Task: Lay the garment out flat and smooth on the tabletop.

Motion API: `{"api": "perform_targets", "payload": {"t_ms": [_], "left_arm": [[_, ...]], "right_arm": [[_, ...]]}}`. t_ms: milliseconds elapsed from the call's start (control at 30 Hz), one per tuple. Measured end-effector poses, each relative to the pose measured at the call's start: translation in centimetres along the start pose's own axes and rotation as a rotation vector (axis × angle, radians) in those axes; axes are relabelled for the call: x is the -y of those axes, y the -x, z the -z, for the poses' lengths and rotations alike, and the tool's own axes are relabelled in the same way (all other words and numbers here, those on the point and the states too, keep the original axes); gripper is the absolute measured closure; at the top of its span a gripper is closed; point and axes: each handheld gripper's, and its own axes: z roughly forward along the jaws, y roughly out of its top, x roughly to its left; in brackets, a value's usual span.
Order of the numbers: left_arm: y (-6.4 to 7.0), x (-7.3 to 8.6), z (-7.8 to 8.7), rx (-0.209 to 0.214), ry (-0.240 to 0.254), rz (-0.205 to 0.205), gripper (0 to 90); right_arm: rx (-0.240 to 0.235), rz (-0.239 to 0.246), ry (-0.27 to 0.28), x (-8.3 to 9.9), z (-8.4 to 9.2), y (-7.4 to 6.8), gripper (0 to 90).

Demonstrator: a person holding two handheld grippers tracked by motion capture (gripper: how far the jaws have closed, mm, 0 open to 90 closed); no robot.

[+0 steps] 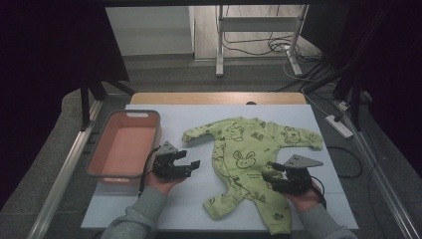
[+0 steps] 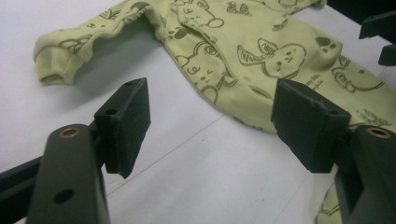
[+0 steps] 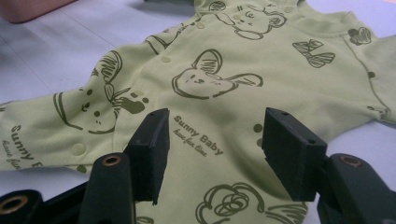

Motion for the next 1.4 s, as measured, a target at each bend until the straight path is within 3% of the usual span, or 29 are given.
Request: {"api": "perform_targets", "payload": {"t_ms": [400, 567, 700, 967, 1100, 1267, 1400], "left_arm": [[-0.4, -0.9, -0.7, 0.04, -0.008, 0.016, 26.8], [-0.4, -1.0, -1.0, 0.043, -0.015, 0.009, 26.8], [-0.2, -1.0, -0.7, 0.039, -0.011, 0.004, 26.8], [-0.3, -0.8, -0.3, 0.034, -0.009, 0.004, 26.9], [-0.5, -0.7, -0.1, 0.03, -0.008, 0.006, 27.0], [-0.6, -0.6, 0.0, 0.029, -0.007, 0.006, 27.1], [-0.6, -0.6, -0.1, 0.029, -0.01, 0.006, 27.1]], "right_arm": [[0.006, -0.007, 0.006, 1.1, 1.4, 0.3, 40.2], [-0.012, -0.003, 0.009, 1.0, 1.5, -0.4, 40.2], [-0.068, 0.033, 0.015, 0.6, 1.4, -2.1, 40.3], [-0.274, 0.142, 0.0, -1.3, -0.6, -8.3, 41.2], [-0.362, 0.199, -0.054, -1.7, -2.6, -11.6, 41.3], [-0.422, 0.249, -0.127, -1.6, -5.2, -14.2, 41.3], [-0.412, 0.266, -0.18, -1.3, -6.7, -14.8, 41.1]]}}
